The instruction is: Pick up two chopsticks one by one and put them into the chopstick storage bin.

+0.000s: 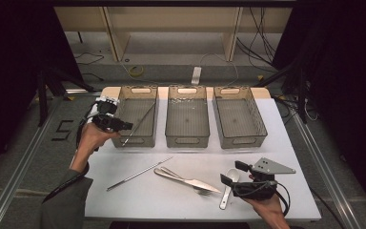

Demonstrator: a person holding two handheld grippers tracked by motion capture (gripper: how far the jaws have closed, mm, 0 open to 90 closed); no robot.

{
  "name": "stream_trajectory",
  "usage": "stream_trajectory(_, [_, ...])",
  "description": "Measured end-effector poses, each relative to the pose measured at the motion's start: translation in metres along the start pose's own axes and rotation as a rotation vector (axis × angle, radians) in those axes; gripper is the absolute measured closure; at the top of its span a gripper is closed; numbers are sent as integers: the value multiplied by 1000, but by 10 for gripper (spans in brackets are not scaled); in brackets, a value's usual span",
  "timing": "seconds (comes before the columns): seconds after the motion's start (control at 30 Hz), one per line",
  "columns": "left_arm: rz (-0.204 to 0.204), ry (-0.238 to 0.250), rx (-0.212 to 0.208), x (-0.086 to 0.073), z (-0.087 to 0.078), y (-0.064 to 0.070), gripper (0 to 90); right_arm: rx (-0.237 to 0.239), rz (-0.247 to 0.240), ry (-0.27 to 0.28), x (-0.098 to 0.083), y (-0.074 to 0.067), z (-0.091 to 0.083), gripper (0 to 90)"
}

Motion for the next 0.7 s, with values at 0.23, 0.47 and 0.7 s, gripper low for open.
stream_trajectory(0.23, [74, -26, -38, -12, -11, 17, 263, 1, -9, 2, 1, -1, 0, 246])
stream_trajectory(0.47, [145, -65, -46, -26, -19, 33, 235, 2, -10, 4, 1, -2, -1, 245])
stream_trajectory(0.7, [219, -146, -39, -46, -18, 46, 226, 3, -12, 2, 1, -2, -1, 245])
Point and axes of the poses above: each handheld gripper's, and its own axes: z roughly forward along the jaws, x roughly out of its top, y roughly to its right, the point moved 8 cm from there along z, roughly forward along the jaws, and after that the axes turned 13 degrees about x, right-handed, at the moved point
